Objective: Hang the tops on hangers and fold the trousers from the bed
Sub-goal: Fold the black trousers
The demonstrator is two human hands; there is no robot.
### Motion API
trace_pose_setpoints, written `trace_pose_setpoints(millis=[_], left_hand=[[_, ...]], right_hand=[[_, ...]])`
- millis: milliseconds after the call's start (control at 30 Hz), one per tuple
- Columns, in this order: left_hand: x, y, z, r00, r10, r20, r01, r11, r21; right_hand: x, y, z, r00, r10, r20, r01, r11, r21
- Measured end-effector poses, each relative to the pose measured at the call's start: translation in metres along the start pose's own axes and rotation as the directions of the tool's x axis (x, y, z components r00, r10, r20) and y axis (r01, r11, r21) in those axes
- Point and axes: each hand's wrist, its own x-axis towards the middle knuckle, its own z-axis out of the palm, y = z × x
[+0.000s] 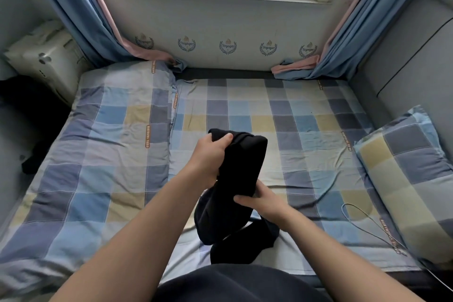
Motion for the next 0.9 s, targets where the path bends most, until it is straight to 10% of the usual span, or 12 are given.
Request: trace_pose_setpoints(millis=[167,333,767,900], left_hand=[[-0.004,0.019,0.004,0.995,0.059,0.075,-0.05,0.991,-0.121],[0.0,0.011,-0.019,0.964,0.208,0.164,-0.22,0.973,0.063],[-0.004,-0.087,-0.008,0.975,0.017,0.223,-0.159,0.756,0.635],[0.003,-0.084,-0.01,0.986,0.025,0.167,-0.117,0.817,0.565]], right_hand=[[0.017,0.007,-0.016,0.972,0.005,-0.234,-0.082,0.943,-0.322],[0.015,-0.035,-0.028,0.944,-0.117,-0.307,0.075,0.986,-0.147],[0.009,-0.145,-0.042,0.92,-0.16,-0.358,0.291,0.89,0.35],[0.018,-0.141,-0.045,0.925,-0.157,-0.345,0.298,0.864,0.405]])
